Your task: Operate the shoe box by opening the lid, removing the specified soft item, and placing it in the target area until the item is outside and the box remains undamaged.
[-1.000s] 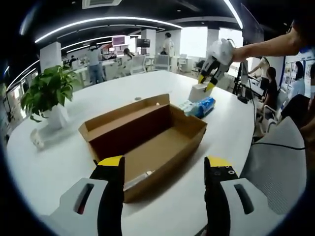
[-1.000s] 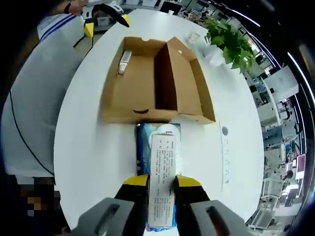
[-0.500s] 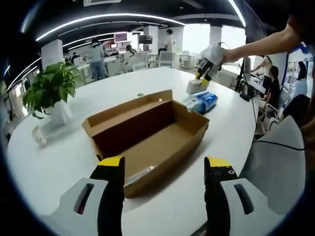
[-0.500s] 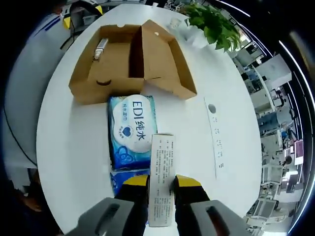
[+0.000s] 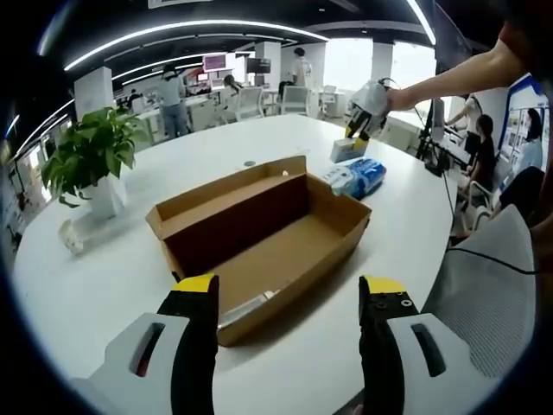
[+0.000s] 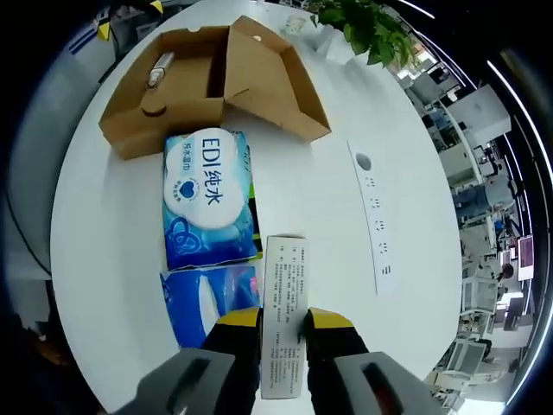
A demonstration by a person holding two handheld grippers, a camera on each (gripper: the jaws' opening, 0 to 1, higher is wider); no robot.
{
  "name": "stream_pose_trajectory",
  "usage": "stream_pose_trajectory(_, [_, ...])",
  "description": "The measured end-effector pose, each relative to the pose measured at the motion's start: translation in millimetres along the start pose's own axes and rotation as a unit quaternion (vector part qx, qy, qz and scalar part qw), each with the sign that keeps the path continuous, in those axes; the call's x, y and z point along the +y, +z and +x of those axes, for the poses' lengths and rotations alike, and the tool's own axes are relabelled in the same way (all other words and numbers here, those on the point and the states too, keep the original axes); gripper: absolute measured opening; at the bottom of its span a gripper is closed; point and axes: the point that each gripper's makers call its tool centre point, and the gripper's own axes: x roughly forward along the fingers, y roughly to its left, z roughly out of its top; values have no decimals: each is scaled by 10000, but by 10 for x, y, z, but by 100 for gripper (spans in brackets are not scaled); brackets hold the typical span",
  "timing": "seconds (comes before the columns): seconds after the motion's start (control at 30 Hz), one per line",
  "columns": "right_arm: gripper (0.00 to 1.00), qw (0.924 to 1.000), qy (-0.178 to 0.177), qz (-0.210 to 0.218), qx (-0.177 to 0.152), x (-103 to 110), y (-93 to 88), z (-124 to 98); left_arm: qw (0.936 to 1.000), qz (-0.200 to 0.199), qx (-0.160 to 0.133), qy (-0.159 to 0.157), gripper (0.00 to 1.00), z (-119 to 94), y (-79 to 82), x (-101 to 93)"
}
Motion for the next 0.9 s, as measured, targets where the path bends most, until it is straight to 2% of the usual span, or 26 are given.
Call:
stream_pose_trajectory(0.37, [15,9999,148,-76,42,-23,-82,179,9999,7,170,31,65,-11,-79,-19])
stream_pose_trajectory(0.9, [15,9990,333,-282,64,31,-132,295,9998,17,187,96,66,24,-21,15])
